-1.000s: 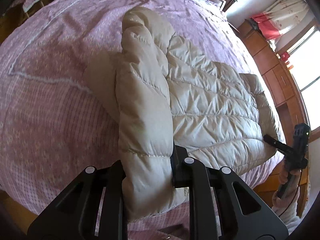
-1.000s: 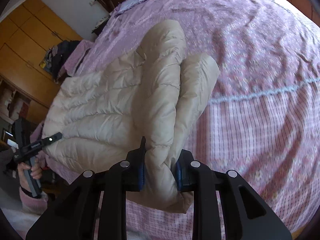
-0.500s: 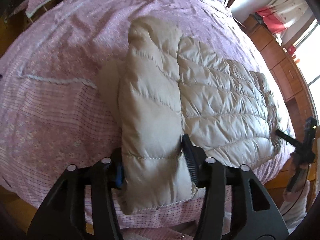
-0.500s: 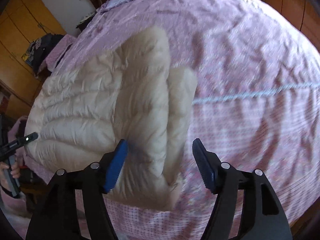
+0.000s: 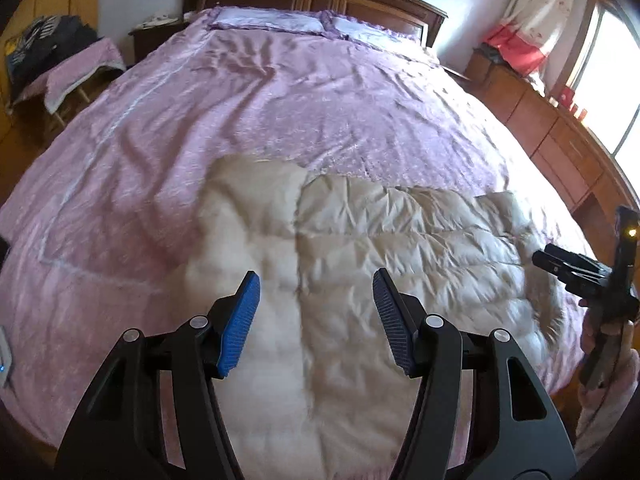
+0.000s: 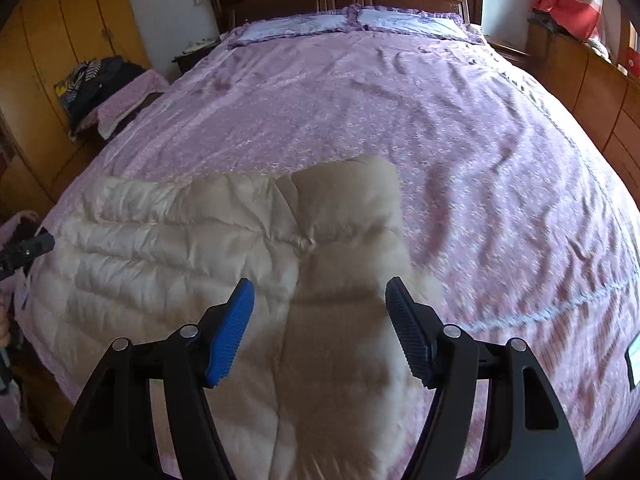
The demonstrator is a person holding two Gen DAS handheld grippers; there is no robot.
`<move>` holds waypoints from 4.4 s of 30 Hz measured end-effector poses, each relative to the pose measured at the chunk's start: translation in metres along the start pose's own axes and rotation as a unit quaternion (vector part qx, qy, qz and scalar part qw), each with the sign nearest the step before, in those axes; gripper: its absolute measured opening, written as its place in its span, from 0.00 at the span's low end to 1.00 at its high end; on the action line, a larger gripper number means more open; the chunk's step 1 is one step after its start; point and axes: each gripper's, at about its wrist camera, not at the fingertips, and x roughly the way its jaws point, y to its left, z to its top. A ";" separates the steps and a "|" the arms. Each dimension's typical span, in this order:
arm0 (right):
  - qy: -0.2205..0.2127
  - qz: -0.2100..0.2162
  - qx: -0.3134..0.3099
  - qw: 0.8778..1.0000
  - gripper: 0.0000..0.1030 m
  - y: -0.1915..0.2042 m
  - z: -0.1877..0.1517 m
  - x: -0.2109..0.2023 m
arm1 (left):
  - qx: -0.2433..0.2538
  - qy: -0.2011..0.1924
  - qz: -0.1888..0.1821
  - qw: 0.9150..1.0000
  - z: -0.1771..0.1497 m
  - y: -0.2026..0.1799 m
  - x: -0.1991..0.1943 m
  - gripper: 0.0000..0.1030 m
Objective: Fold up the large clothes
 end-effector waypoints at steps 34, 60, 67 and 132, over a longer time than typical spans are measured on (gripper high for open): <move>0.023 0.021 0.086 0.996 0.78 -0.035 -0.016 0.004 | -0.009 0.051 0.032 0.998 -0.005 -0.006 0.039 0.56; 0.085 0.049 0.149 0.984 0.85 -0.063 -0.083 -0.007 | 0.066 0.103 -0.025 0.992 -0.051 -0.097 0.017 0.56; 0.109 0.091 0.171 0.975 0.85 -0.069 -0.088 0.013 | 0.080 0.115 -0.013 0.990 -0.056 -0.103 0.030 0.57; 0.154 0.303 -0.073 0.938 0.21 0.204 0.005 0.011 | -0.023 0.095 0.049 0.994 -0.038 0.069 -0.026 0.36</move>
